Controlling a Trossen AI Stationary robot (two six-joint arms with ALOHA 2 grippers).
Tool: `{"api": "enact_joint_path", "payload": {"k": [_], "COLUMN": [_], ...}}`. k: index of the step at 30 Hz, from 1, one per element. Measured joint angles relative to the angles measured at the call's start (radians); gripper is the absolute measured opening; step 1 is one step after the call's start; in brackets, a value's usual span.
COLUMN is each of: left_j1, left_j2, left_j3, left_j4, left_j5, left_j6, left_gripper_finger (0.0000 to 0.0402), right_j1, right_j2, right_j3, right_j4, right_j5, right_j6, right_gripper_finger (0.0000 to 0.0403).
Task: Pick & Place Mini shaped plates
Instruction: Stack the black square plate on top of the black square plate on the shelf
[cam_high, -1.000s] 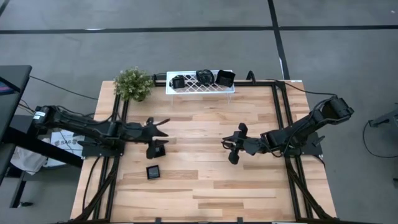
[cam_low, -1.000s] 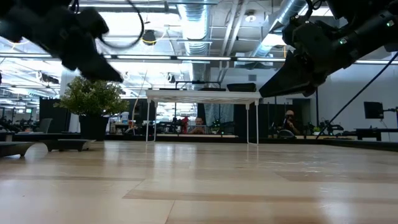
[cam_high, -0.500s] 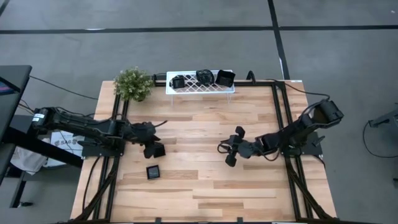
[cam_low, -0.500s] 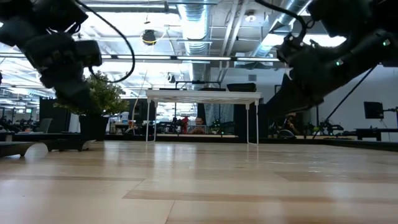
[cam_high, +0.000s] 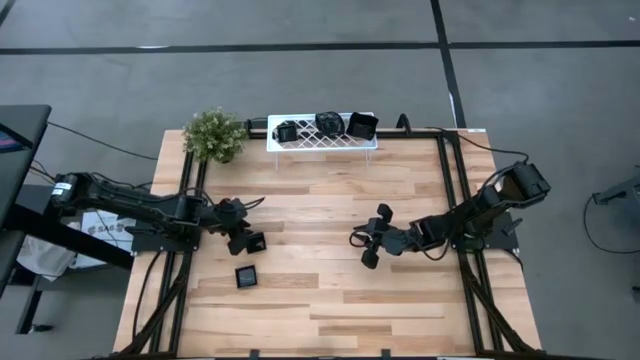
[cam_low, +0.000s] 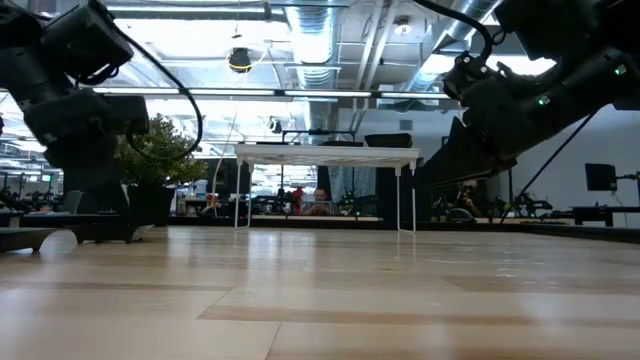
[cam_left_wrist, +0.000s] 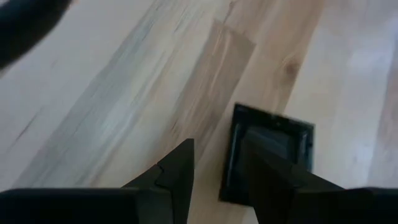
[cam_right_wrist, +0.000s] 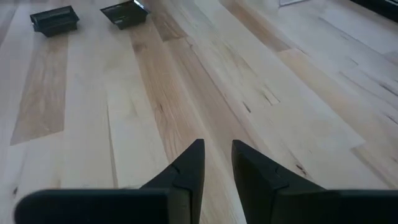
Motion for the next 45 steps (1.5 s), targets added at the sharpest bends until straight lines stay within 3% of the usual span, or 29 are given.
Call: {"api": "enact_joint_path", "payload": {"k": [16, 36, 45], "left_j1": [0.0, 0.0, 0.0], "left_j2": [0.002, 0.131, 0.131], "left_j3": [-0.009, -0.019, -0.019], "left_j4": [0.004, 0.08, 0.084], "left_j5": [0.038, 0.056, 0.056], "left_j6": [-0.002, 0.05, 0.059], "left_gripper_finger": [0.0131, 0.0131, 0.0081], "right_j1": [0.0, 0.0, 0.0], "right_j2": [0.0, 0.0, 0.0], "right_j3": [0.0, 0.0, 0.0], "right_j4": [0.0, 0.0, 0.0], "right_j5": [-0.001, -0.002, -0.002], "right_j6": [0.0, 0.001, 0.001], "right_gripper_finger": [0.0076, 0.0076, 0.0076]}}
